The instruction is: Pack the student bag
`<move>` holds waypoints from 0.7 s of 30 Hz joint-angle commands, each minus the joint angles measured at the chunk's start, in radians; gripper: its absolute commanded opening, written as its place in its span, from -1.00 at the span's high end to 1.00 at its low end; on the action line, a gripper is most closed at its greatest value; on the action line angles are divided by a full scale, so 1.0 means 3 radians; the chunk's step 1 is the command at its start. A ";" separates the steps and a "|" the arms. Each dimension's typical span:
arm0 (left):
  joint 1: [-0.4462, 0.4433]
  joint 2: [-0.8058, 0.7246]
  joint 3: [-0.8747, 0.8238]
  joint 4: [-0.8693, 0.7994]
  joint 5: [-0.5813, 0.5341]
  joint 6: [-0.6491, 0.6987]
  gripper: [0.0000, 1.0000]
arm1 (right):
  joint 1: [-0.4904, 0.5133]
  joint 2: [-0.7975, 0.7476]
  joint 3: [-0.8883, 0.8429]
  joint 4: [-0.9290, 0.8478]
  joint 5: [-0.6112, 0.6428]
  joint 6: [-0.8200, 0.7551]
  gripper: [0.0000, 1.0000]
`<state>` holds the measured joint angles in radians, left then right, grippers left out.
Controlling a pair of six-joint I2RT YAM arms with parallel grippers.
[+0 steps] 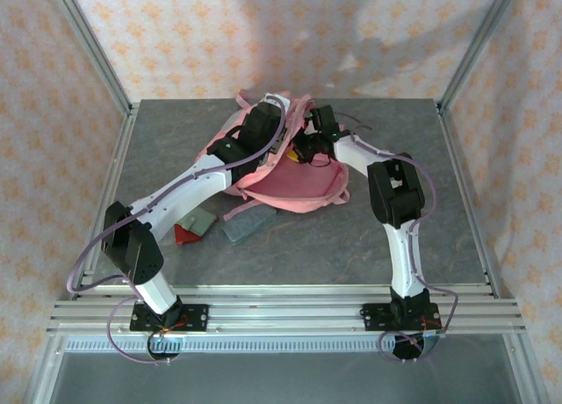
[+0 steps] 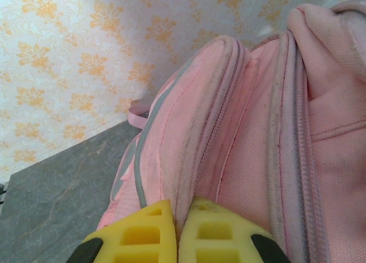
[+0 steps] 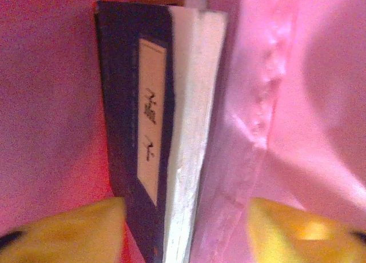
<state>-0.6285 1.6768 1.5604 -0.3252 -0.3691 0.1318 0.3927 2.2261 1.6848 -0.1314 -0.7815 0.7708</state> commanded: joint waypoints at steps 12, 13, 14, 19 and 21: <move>-0.0019 -0.0208 0.0060 0.0321 -0.0022 -0.0149 1.00 | 0.0165 0.0559 0.0708 0.0029 0.0027 0.0195 0.61; -0.0024 -0.0200 0.0065 0.0317 -0.0013 -0.0160 1.00 | 0.0189 0.0619 0.0795 0.0053 -0.0012 0.0223 0.61; -0.0027 -0.0193 0.0064 0.0316 -0.0001 -0.0174 1.00 | 0.0218 0.0668 0.0882 0.0051 -0.0036 0.0245 0.61; -0.0037 -0.0154 0.0028 0.0302 -0.0026 -0.0246 1.00 | 0.0266 0.0600 0.0820 0.0008 0.0000 0.0203 0.59; -0.0037 -0.0126 0.0005 0.0308 -0.0070 -0.0282 1.00 | 0.0247 0.0377 0.0493 0.0095 0.0070 0.0151 0.53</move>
<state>-0.6285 1.6768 1.5528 -0.3286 -0.3515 0.0788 0.4580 2.4161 1.9068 -0.1150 -0.7765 0.8276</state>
